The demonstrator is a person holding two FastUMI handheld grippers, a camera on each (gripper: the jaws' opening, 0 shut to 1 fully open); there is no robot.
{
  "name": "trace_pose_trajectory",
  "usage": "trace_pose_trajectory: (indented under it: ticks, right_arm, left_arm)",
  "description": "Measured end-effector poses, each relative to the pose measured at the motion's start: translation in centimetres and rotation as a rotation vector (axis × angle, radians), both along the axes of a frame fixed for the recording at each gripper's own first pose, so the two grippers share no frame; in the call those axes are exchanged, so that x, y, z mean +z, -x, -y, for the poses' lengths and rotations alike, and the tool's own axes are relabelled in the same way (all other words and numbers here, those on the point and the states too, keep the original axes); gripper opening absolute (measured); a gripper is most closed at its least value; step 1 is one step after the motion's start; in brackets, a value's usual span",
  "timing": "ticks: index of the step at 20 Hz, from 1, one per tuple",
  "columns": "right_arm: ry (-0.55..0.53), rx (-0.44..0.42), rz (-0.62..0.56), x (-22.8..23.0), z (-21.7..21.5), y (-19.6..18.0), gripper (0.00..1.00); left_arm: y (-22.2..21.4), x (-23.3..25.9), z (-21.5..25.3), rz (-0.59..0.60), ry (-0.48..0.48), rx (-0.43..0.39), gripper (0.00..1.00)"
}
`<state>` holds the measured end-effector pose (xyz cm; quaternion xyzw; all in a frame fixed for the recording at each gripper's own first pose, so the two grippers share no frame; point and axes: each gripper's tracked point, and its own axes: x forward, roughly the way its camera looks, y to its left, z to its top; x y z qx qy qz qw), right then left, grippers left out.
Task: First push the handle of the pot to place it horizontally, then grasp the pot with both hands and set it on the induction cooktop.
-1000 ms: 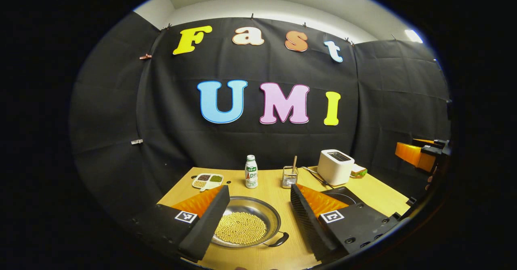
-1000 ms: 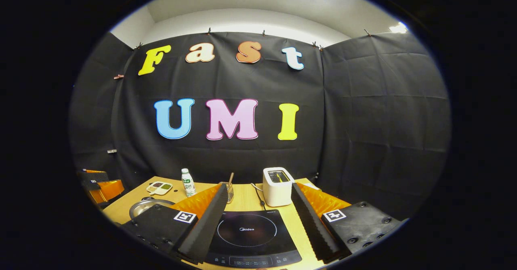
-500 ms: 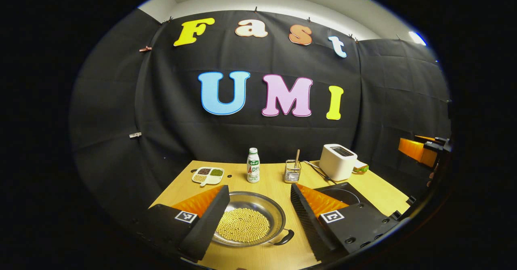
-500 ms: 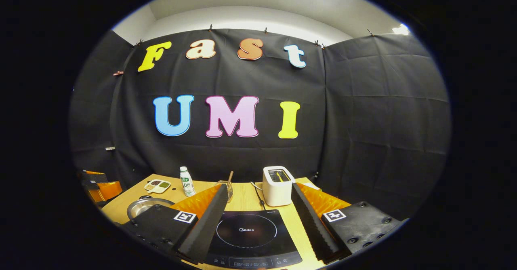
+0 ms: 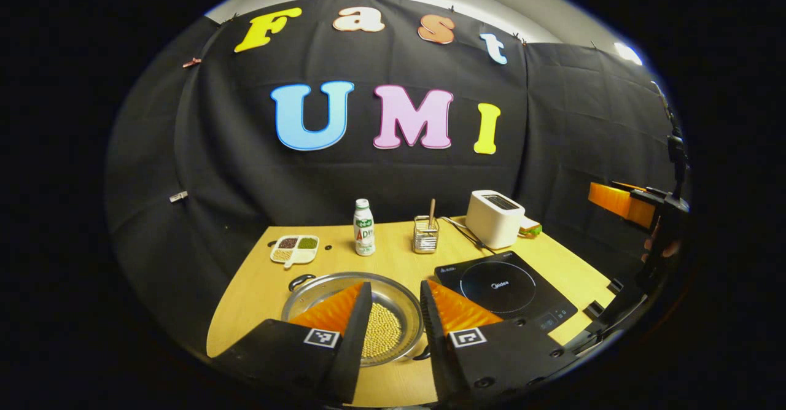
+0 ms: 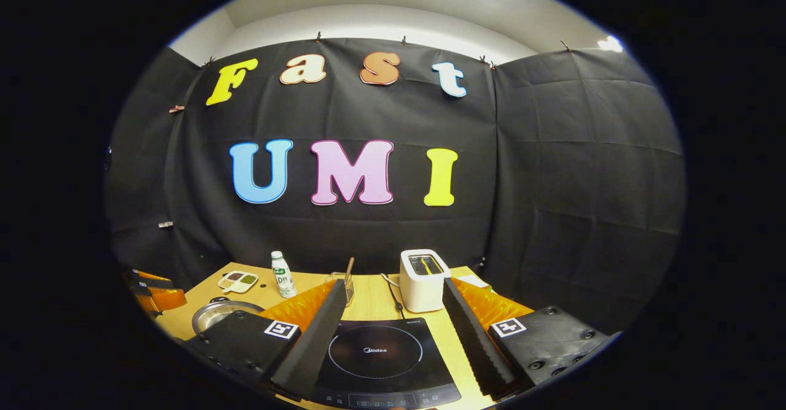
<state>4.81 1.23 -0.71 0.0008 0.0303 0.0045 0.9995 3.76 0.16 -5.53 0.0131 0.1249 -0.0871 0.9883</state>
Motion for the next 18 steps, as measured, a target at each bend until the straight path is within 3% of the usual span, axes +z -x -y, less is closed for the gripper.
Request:
trace_pose_trajectory:
  ticks: [10,18]
  right_arm:
    - [-0.039,0.074,-0.05,-1.4,0.5,-2.4,0.98]
    - [-0.043,0.132,-0.097,-3.3,0.3,-2.4,0.98]
  left_arm:
    - [-0.2,-7.0,0.8,-0.22,-0.057,-0.03,0.08]
    - [1.0,-13.6,0.7,-0.377,-0.141,-0.062,0.05]
